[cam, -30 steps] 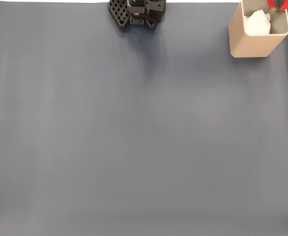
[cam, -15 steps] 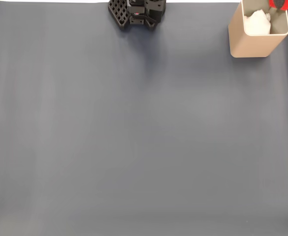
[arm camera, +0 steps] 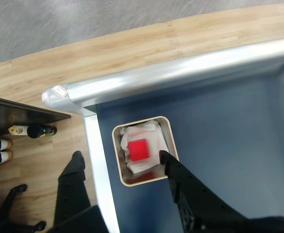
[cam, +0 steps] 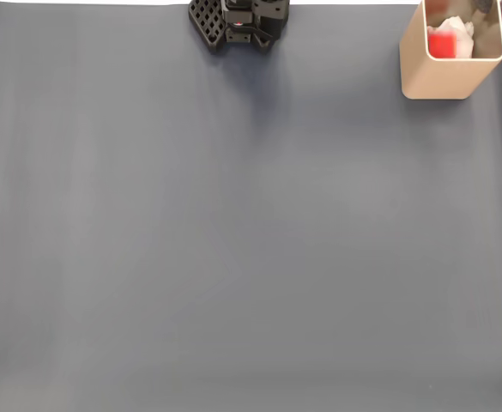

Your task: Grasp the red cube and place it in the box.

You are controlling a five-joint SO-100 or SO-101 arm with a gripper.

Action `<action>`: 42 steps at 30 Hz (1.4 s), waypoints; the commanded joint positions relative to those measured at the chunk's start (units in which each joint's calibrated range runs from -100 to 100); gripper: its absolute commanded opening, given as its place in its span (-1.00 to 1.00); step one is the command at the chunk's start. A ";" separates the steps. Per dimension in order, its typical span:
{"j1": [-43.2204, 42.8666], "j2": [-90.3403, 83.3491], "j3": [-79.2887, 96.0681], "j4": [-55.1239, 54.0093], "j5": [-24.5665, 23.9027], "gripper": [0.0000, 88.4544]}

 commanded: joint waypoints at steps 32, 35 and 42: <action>0.11 -4.24 0.74 -0.20 0.29 -0.10; 0.25 -4.24 0.74 -0.20 0.29 -0.12; 1.17 -4.24 0.65 -0.28 1.03 -0.35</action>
